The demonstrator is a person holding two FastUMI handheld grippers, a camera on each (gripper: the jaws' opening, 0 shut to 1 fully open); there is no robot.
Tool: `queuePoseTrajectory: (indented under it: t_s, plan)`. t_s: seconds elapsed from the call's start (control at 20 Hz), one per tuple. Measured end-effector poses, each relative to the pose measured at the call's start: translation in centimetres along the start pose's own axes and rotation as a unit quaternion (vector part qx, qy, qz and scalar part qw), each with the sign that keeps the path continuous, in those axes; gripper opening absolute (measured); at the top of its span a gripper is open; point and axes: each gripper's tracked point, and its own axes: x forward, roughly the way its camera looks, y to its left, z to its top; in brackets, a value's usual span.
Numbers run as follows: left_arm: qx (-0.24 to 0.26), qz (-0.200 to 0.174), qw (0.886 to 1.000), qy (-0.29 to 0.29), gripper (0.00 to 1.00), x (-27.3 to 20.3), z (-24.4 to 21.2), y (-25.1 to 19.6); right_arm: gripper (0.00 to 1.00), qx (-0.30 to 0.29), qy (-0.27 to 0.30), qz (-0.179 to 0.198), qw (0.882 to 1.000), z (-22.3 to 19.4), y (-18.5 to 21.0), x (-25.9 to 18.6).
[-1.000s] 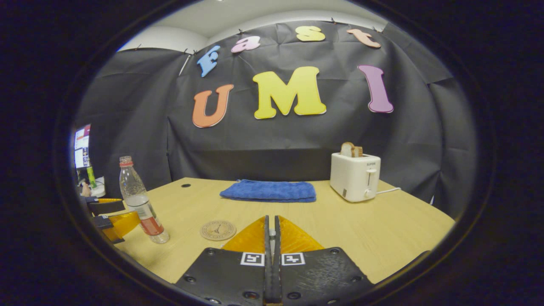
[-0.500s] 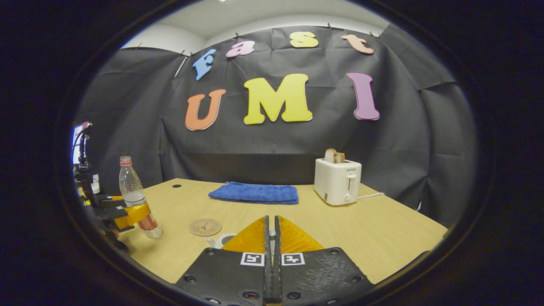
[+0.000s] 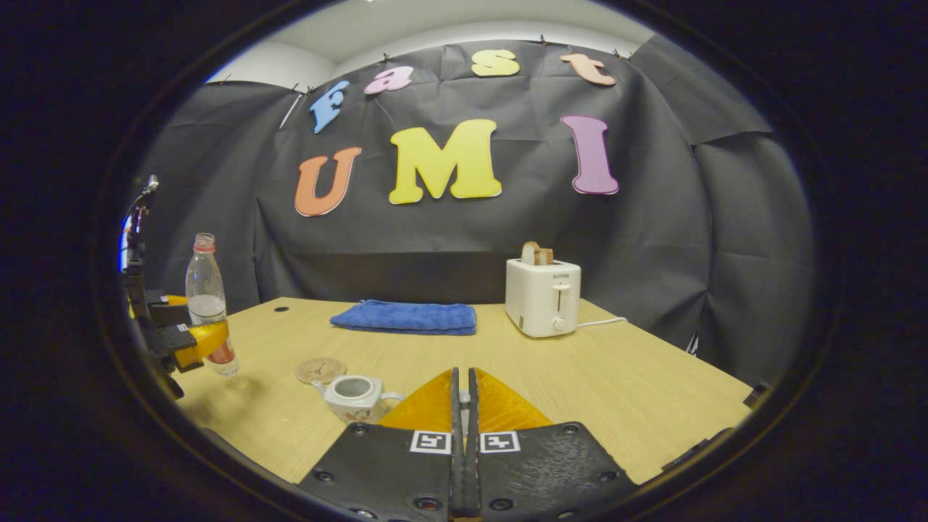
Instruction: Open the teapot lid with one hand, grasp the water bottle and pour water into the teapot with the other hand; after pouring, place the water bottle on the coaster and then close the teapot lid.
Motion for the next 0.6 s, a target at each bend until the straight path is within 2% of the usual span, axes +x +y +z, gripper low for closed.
queuePoseTrajectory:
  t_s: [0.25, 0.4, 0.6]
  plan:
    - [0.112, 0.016, 0.993, 0.034, 0.77, -0.1, 0.2, -0.6, 0.0, 0.006, 0.006, -0.02, 1.0, -1.1, -2.3, -0.1]
    - [0.182, 0.005, 0.982, 0.052, 0.76, -0.2, 0.0, -1.3, 0.0, 0.008, 0.008, -0.028, 1.0, -1.7, -3.6, 0.0]
    - [0.25, -0.006, 0.966, 0.066, 0.76, -0.3, -0.1, -2.3, 0.0, 0.01, 0.012, -0.038, 0.999, -2.0, -4.6, 0.3]
